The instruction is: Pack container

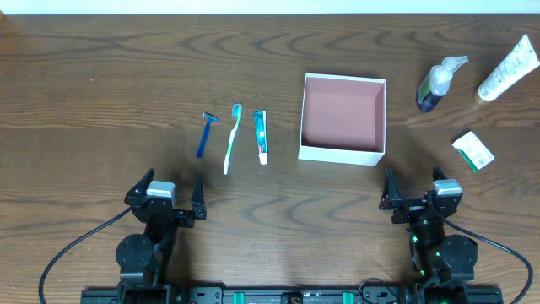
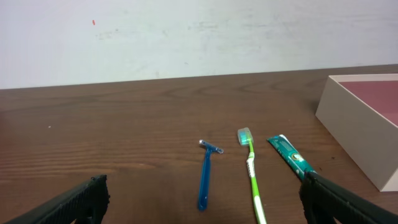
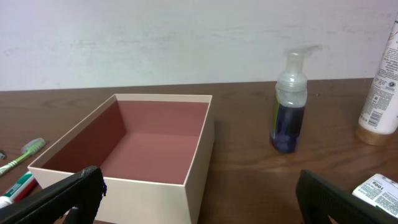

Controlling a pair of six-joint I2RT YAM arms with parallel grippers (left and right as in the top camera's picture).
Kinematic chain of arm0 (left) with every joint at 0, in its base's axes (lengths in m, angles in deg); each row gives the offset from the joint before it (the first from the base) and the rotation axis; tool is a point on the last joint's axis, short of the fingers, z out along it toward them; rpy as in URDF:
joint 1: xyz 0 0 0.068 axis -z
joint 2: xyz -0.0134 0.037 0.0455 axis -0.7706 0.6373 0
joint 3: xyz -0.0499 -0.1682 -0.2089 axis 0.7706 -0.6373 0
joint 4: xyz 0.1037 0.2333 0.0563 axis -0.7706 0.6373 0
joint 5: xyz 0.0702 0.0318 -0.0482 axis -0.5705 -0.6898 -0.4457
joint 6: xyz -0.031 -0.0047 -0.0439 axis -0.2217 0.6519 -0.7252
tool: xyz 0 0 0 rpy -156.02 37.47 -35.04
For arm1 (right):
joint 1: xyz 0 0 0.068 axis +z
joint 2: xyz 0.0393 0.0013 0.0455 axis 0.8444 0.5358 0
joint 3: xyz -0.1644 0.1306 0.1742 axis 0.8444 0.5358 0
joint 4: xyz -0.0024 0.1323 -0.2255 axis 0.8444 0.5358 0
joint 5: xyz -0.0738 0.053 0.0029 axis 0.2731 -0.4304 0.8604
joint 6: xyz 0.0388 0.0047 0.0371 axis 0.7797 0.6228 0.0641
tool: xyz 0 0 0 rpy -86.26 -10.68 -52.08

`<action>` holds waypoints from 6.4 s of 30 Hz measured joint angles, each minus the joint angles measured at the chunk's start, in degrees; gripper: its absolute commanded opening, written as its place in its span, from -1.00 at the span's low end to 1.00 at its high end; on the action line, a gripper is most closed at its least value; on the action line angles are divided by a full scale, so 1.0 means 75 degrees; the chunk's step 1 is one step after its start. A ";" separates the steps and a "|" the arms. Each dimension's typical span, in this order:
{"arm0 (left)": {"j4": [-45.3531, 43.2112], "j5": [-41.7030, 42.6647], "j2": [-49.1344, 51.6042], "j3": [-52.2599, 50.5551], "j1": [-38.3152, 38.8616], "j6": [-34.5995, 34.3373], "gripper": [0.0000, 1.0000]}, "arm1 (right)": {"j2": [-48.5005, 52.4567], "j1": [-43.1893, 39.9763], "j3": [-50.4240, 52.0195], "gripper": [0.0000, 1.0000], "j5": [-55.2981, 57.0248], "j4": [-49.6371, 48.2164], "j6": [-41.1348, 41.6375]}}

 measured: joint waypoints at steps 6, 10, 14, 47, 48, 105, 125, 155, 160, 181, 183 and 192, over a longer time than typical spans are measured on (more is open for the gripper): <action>0.0000 0.0003 0.0000 0.0000 0.0000 0.0000 0.96 | 0.0000 0.0000 0.0000 0.98 0.0000 0.0000 0.0000; 0.0000 0.0000 0.0000 0.0000 0.0000 0.0000 0.96 | 0.0000 0.0000 0.0000 0.98 0.0000 0.0000 0.0000; 0.0000 0.0000 0.0000 0.0000 0.0000 0.0000 0.96 | 0.0000 0.0000 0.0000 0.99 0.0000 0.0000 0.0000; 0.0000 0.0000 0.0000 0.0000 0.0000 0.0000 0.96 | 0.0000 0.0000 0.0000 0.98 0.0000 -0.0006 0.0000; 0.0000 0.0000 0.0000 0.0000 0.0000 0.0000 0.96 | 0.0000 0.0000 0.0000 0.98 0.0000 -0.0006 0.0000; -0.0003 0.0000 0.0000 -0.0003 -0.0003 0.0000 0.96 | 1.3860 -0.3048 -1.6142 0.98 -0.1594 0.7329 -0.1623; -0.0003 0.0000 0.0000 -0.0003 -0.0003 0.0000 0.96 | 1.4764 -0.3876 -1.6192 0.99 -0.0411 0.6866 -0.4281; -0.0003 0.0000 0.0000 -0.0003 -0.0003 0.0000 0.96 | 1.6900 -0.4532 -1.6195 -0.25 -0.2381 0.6327 -0.4774; -0.0003 0.0000 0.0000 -0.0003 -0.0003 0.0000 0.96 | 1.6900 -0.4532 -1.6197 -0.95 -0.2407 0.6280 -0.4686; -0.0003 0.0000 0.0000 -0.0003 0.0000 0.0000 0.96 | 1.6498 -0.4523 -1.9266 -0.98 -0.2285 0.7682 -0.3252; -0.0003 0.0000 0.0000 -0.0003 -0.0003 0.0000 0.96 | 1.6069 -0.4494 -1.9832 -0.98 -0.2273 0.7828 -0.3083; -0.0003 0.0000 0.0000 -0.0003 -0.0003 0.0000 0.96 | 1.3569 -0.2687 -2.0910 -0.98 -0.2838 0.9037 -0.2457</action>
